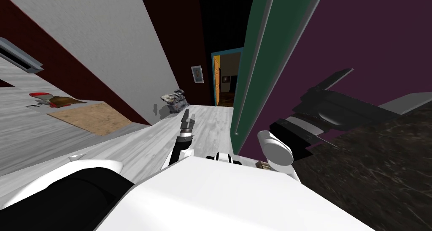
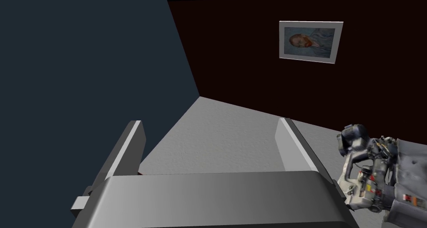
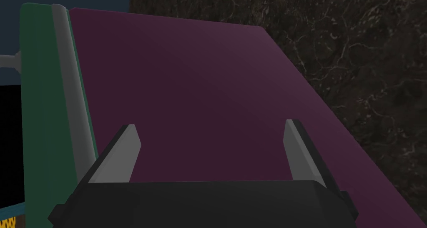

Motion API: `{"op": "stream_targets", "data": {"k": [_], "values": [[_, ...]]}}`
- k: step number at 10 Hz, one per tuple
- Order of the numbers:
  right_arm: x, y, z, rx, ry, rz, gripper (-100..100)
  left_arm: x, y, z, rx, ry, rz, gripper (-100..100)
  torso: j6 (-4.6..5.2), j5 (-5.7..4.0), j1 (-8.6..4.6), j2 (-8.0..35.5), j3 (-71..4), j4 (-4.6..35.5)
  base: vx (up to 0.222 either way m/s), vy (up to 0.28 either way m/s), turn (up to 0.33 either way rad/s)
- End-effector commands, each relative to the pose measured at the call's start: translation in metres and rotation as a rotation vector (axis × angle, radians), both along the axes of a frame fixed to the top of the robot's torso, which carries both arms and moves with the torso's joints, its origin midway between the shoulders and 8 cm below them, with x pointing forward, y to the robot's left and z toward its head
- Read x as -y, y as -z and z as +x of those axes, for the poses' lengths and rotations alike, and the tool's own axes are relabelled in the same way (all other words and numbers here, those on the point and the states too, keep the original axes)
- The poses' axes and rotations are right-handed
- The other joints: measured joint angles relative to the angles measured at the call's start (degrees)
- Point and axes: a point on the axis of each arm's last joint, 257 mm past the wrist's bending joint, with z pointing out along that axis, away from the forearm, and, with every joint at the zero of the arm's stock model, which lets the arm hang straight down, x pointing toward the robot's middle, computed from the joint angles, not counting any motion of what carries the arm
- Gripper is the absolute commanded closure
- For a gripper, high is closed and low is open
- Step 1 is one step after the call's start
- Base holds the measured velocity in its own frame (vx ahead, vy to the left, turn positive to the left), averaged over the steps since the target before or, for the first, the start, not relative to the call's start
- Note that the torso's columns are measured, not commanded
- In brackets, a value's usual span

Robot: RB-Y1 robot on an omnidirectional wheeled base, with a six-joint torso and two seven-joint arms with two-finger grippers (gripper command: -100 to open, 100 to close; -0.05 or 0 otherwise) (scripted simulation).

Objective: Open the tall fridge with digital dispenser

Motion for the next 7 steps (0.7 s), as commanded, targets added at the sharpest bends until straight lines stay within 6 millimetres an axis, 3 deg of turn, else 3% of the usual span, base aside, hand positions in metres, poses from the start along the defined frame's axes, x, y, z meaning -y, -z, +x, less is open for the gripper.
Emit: {"op": "stream_targets", "data": {"k": [1, 7], "values": [[0.005, 0.005, 0.010, -0.003, -0.050, 0.052, -100, 0.000, 0.000, 0.000, 0.000, 0.000, 0.000, 0, 0.02, 0.00, 0.01, -0.01, -0.01, -0.01, 0.014, -0.007, -0.004], [0.014, 0.015, 0.032, 0.010, -0.179, 0.187, -100, 0.000, 0.000, 0.000, 0.000, 0.000, 0.000, 0, 0.02, 0.00, 0.01, -0.03, -0.03, -0.02, 0.026, -0.010, 0.033]]}}
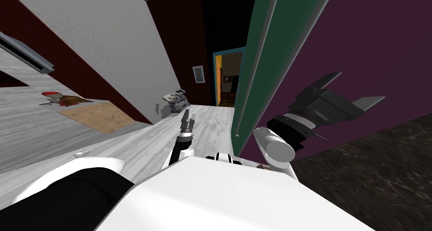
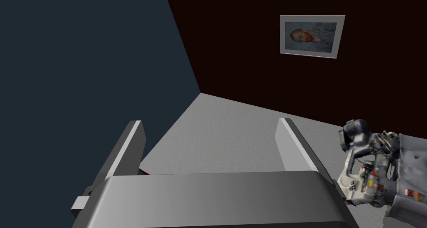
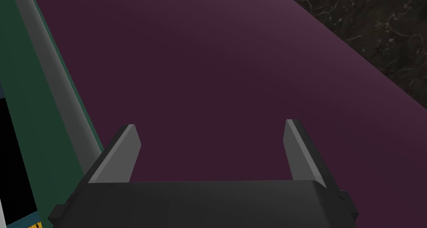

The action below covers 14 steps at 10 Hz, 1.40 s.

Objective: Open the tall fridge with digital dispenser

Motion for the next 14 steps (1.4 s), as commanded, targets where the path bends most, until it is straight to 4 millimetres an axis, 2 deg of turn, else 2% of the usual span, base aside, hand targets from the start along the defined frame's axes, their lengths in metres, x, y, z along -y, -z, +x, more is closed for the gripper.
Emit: {"op": "stream_targets", "data": {"k": [1, 6, 14], "values": [[0.002, 0.004, 0.010, 0.009, -0.059, 0.064, -100, 0.000, 0.000, 0.000, 0.000, 0.000, 0.000, 0, 0.00, 0.00, 0.00, 0.06, 0.03, 0.02, 0.027, -0.013, 0.064], [0.003, 0.016, 0.032, -0.011, -0.152, 0.148, -100, 0.000, 0.000, 0.000, 0.000, 0.000, 0.000, 0, 0.00, 0.00, -0.01, 0.01, 0.01, 0.00, 0.021, -0.015, 0.028], [-0.006, 0.037, 0.075, -0.047, -0.336, 0.323, -100, 0.000, 0.000, 0.000, 0.000, 0.000, 0.000, 0, 0.00, 0.00, 0.00, 0.01, 0.01, 0.00, 0.018, -0.020, 0.040]]}}
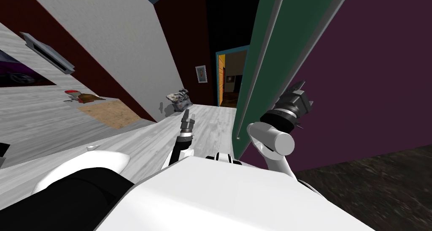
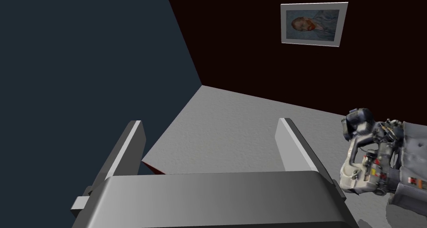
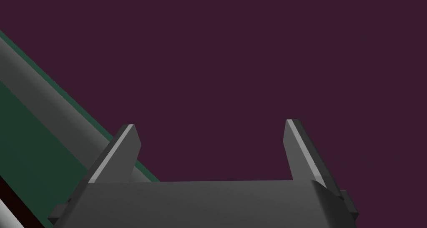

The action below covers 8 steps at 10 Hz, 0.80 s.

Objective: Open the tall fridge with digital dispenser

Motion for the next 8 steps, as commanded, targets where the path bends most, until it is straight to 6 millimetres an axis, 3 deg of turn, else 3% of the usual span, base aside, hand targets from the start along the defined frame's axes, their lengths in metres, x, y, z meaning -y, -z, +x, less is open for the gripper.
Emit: {"op": "stream_targets", "data": {"k": [1, 8], "values": [[-0.004, 0.006, 0.013, -0.011, -0.055, 0.055, -100, 0.000, 0.000, 0.000, 0.000, 0.000, 0.000, 0, 0.00, 0.00, 0.01, 0.04, 0.02, 0.01, 0.004, -0.024, 0.044], [-0.023, 0.024, 0.045, -0.062, -0.197, 0.166, -100, 0.000, 0.000, 0.000, 0.000, 0.000, 0.000, 0, -0.53, 0.03, 0.08, -1.10, -0.79, -0.48, 0.001, -0.025, 0.026]]}}
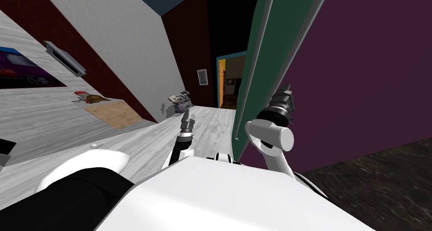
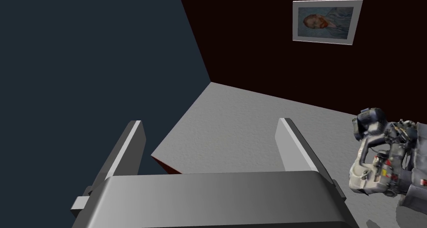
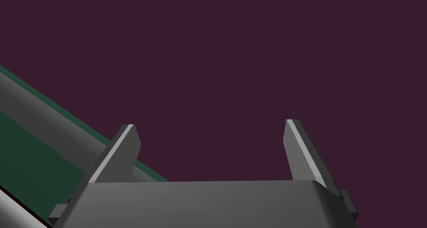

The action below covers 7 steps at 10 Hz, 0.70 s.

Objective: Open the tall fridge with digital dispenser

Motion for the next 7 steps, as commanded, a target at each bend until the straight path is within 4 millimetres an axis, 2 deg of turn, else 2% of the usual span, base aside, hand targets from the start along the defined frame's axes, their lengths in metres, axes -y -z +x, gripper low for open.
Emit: {"op": "stream_targets", "data": {"k": [1, 7], "values": [[-0.009, 0.008, 0.012, -0.023, -0.054, 0.030, -100, 0.000, 0.000, 0.000, 0.000, 0.000, 0.000, 0, -0.06, -0.02, 0.04, -0.23, -0.15, -0.12, -0.005, -0.017, -0.005], [-0.030, 0.019, 0.032, -0.060, -0.167, 0.120, -100, 0.000, 0.000, 0.000, 0.000, 0.000, 0.000, 0, -0.48, -0.02, 0.38, -0.99, -0.61, -0.57, 0.002, -0.024, 0.022]]}}
